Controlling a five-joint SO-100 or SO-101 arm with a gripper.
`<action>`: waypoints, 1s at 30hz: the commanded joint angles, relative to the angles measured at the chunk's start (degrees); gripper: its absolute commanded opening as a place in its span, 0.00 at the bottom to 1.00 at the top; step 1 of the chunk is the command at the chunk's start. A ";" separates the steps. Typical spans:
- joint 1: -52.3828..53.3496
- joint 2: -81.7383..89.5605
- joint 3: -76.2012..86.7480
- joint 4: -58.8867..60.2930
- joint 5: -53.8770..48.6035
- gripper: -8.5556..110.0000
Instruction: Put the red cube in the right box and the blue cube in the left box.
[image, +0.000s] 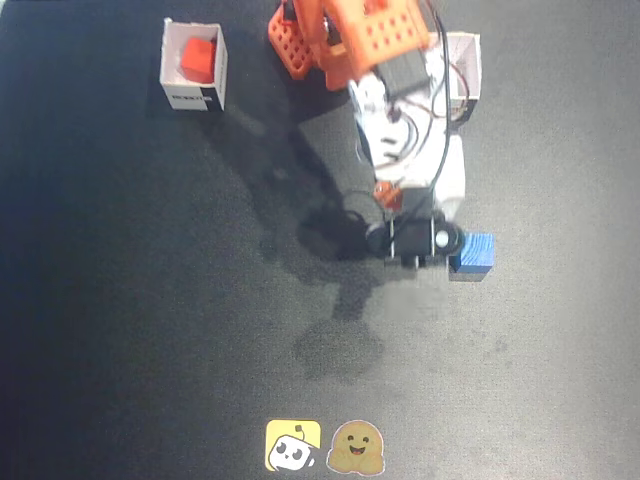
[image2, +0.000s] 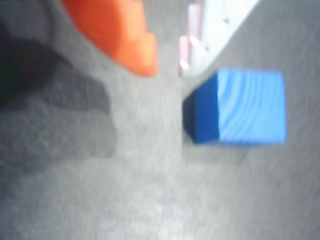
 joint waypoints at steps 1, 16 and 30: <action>-1.14 -3.78 -4.75 -3.43 0.97 0.13; -7.29 -12.48 -6.15 -10.28 8.88 0.19; -11.34 -15.29 -8.79 -10.46 13.54 0.26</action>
